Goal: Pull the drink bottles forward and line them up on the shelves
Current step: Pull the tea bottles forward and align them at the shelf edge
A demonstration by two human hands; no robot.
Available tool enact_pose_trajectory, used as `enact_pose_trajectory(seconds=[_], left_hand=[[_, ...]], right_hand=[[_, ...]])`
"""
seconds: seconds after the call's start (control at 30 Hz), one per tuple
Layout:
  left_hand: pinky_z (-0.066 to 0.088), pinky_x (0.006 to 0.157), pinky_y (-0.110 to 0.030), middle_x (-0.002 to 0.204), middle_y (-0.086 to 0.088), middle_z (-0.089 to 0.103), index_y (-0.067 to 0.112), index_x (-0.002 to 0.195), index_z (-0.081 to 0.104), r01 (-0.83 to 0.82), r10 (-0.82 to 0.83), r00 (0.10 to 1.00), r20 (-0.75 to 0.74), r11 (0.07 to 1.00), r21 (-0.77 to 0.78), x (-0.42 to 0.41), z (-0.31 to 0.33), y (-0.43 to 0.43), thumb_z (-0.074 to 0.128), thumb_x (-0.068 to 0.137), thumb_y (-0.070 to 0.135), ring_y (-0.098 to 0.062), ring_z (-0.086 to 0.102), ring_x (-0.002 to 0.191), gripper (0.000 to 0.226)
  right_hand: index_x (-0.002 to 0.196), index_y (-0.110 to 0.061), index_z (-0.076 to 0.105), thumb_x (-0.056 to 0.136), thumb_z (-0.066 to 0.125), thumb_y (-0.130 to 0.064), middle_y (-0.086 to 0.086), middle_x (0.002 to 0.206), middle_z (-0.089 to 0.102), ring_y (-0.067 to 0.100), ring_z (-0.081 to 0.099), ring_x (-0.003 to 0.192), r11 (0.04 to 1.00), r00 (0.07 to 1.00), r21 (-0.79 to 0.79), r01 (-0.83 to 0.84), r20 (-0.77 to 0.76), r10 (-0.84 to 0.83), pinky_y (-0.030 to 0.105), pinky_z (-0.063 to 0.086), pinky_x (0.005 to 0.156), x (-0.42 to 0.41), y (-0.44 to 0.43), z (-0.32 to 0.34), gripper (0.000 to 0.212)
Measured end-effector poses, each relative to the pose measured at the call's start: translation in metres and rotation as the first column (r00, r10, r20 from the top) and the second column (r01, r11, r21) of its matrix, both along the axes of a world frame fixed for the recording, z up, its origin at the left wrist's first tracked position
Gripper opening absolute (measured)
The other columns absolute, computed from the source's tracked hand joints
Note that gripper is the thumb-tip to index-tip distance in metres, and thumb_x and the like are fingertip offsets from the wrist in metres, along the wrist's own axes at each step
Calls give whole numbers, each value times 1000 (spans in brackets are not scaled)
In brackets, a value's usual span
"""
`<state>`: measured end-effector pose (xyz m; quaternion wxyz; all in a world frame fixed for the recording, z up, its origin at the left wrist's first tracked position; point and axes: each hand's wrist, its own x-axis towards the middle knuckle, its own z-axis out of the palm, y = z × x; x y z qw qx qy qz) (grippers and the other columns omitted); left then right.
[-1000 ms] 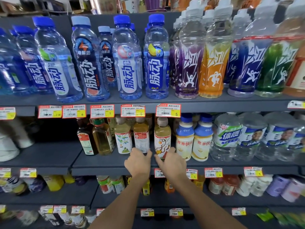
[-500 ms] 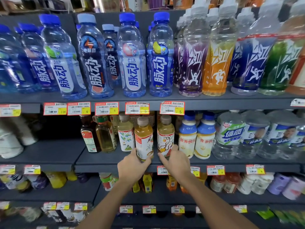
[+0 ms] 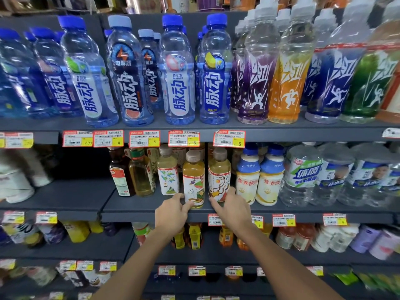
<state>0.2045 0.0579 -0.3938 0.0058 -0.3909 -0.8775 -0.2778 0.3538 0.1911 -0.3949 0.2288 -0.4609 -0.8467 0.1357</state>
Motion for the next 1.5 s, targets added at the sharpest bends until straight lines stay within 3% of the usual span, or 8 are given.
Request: enact_pose_trajectory(seconds=[0.17,0.4,0.67,0.87,1.0,1.2,1.37,1.5], left_hand=[[53,76,-34,121,6,53,24,133,42,-127,129,990,-59,991,41,29,1,9,50,80,80,-17,65,102,77],[51,78,-33,116,4,56,21,123,49,-111,103,993,61,984,139,23,2,22,63,82,67,-18,62,103,64],[42,71,-23,101,28,56,43,119,48,29,-58,993,99,960,279,10,-3,8,59,76,65,-1,58,92,50],[46,73,-28,113,10,67,30,119,54,-21,4,997,79,977,212,10,-3,18,73,79,60,-15,65,101,53],[50,88,-34,123,8,67,27,133,49,69,-85,992,95,984,166,-2,-5,18,73,86,44,-19,64,110,55],[49,90,-34,128,7,64,28,141,41,182,-191,975,116,980,86,-16,-5,11,68,89,46,-19,61,113,62],[49,89,-32,131,14,62,36,136,44,208,-214,968,129,977,55,-21,2,7,77,72,63,-16,60,117,77],[50,87,-33,126,11,65,33,126,51,183,-186,977,103,982,45,-21,3,10,75,78,58,-16,61,112,59]], right_hand=[[112,-18,44,89,55,-67,2,98,67,21,67,90,1000,1000,-14,2,-7,-2,28,47,64,0,-1,2,55],[114,-20,45,86,57,-68,0,102,68,20,66,93,997,999,-66,-36,-42,33,32,55,72,3,2,4,57],[119,-25,56,74,68,-68,-8,110,70,15,66,101,979,981,-168,-118,-171,89,34,56,80,12,1,10,63],[114,-19,48,76,75,-64,2,109,68,23,66,100,992,998,-123,12,-63,-20,33,52,74,3,-12,8,66],[129,-18,51,83,75,-51,0,117,68,20,65,106,975,990,-181,-128,-78,116,29,51,82,6,-2,11,61],[122,-13,62,90,72,-34,-19,76,51,-2,51,69,920,962,-286,-270,-46,268,12,37,60,18,13,18,40],[127,-14,55,80,79,-50,-2,111,66,16,64,102,936,960,-231,-266,25,279,24,50,81,13,10,22,64],[130,-11,56,83,78,-43,5,126,66,20,62,115,933,962,-238,-269,-28,271,26,48,91,9,8,21,61]])
